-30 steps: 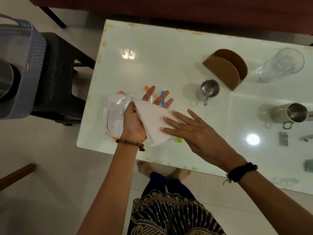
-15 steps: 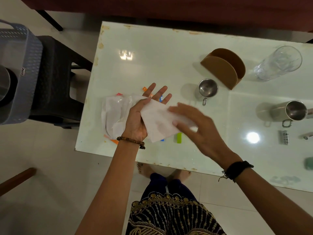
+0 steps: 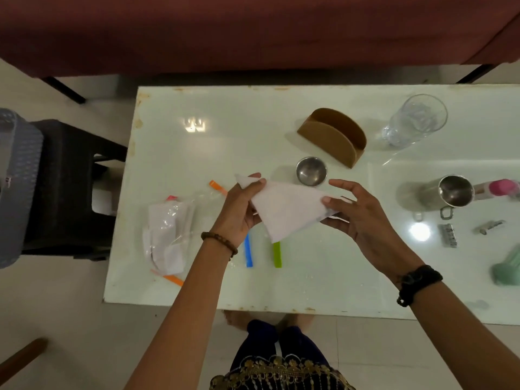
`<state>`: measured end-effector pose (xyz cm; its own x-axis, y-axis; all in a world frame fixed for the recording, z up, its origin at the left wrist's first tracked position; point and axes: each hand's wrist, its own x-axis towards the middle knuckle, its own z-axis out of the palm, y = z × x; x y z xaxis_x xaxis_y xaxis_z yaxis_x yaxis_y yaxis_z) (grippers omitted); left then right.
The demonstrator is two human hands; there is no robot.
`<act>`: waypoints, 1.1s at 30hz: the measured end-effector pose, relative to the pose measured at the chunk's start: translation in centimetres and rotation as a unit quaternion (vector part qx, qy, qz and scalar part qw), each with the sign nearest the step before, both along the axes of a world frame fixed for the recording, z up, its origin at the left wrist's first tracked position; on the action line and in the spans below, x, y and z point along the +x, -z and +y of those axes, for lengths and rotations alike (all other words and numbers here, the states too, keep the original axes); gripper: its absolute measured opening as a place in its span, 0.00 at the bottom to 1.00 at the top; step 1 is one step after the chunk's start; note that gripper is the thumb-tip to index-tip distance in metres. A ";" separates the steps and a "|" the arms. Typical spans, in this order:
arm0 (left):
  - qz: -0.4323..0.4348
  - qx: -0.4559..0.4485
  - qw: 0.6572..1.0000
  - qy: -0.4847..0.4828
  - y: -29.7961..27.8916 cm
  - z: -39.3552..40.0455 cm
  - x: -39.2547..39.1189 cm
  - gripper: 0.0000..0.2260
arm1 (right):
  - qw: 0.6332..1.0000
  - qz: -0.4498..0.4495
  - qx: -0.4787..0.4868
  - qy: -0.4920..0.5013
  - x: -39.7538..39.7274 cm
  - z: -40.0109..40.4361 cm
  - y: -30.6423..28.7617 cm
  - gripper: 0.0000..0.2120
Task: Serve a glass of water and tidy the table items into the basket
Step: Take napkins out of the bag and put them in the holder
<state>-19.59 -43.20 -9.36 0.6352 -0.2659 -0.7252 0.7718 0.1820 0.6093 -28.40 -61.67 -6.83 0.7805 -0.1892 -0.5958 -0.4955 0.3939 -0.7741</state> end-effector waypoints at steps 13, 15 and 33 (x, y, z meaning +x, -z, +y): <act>-0.152 0.212 0.964 0.051 -1.1 -12.6 9.5 0.10 | 0.978 -0.008 0.028 0.206 4.4 -7.1 1.0 0.11; -0.124 0.219 0.966 0.061 -1.0 -14.5 11.7 0.07 | 0.971 -0.015 0.038 0.235 6.0 -8.2 1.6 0.13; -0.069 0.322 0.940 0.089 4.6 -17.4 14.6 0.17 | 0.945 0.105 -0.272 0.146 10.2 -9.3 8.3 0.09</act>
